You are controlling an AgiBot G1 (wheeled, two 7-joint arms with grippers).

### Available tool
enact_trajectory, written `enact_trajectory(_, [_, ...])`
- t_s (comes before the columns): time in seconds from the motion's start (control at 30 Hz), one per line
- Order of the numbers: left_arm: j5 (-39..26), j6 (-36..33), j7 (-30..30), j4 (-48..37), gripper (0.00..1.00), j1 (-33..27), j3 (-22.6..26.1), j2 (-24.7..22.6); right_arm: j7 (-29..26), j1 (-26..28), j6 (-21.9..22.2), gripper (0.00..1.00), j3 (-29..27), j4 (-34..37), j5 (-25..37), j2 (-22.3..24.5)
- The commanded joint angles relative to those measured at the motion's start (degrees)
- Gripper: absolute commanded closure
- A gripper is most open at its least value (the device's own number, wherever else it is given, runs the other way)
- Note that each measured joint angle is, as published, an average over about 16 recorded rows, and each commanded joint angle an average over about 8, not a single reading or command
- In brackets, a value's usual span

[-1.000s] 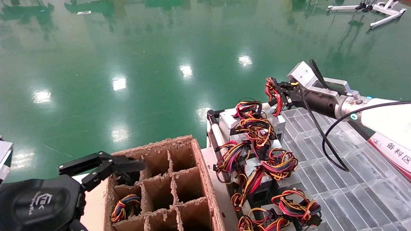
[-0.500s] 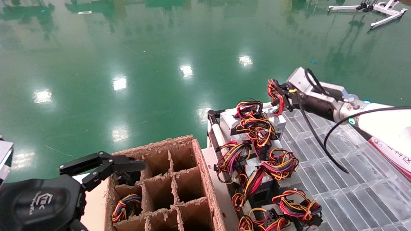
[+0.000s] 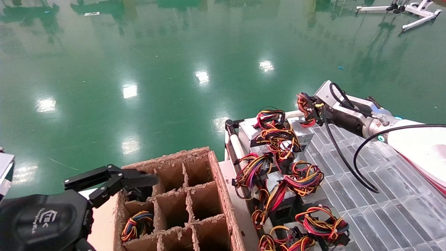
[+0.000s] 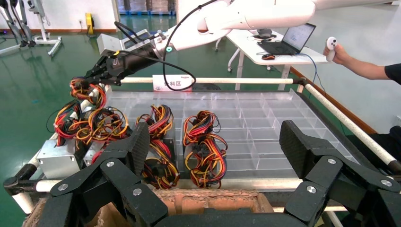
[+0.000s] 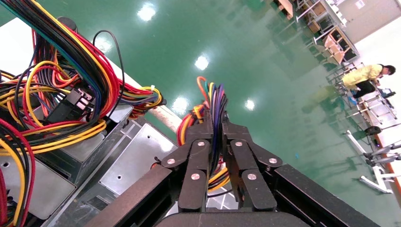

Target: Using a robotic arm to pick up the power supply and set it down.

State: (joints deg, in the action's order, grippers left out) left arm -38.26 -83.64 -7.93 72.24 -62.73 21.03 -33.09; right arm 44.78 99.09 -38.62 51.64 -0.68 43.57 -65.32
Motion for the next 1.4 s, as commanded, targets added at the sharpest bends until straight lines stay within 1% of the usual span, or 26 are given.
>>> enact_trajectory(0.03, [0.0, 0.0, 0.0, 0.0, 0.0, 0.0, 0.0, 0.0, 0.0, -0.1, 0.1, 0.0, -0.1, 0.0, -0.1, 0.0])
enact_trajectory(0.53, [0.0, 0.0, 0.0, 0.0, 0.0, 0.0, 0.0, 0.0, -0.3, 0.3, -0.4, 0.0, 0.1, 0.0, 0.2, 0.1])
enact_trajectory(0.63, [0.0, 0.0, 0.0, 0.0, 0.0, 0.0, 0.0, 0.0, -0.9, 0.7, -1.1, 0.0, 0.1, 0.1, 0.2, 0.3])
enact_trajectory(0.9, [0.0, 0.0, 0.0, 0.0, 0.0, 0.0, 0.0, 0.0, -5.9, 3.6, -6.2, 0.0, 0.3, 0.5, 0.5, 2.1])
enact_trajectory(1.03, [0.0, 0.0, 0.0, 0.0, 0.0, 0.0, 0.0, 0.0, -7.7, 4.0, -8.4, 0.0, 0.3, 0.3, 0.7, 2.8])
enact_trajectory(1.17, [0.0, 0.0, 0.0, 0.0, 0.0, 0.0, 0.0, 0.0, -9.8, 3.0, -10.6, 0.0, -0.7, -1.9, 0.9, 4.0])
enact_trajectory(1.4, [0.0, 0.0, 0.0, 0.0, 0.0, 0.0, 0.0, 0.0, -15.0, -1.7, -14.7, 0.0, -4.7, -10.0, 0.6, 7.0])
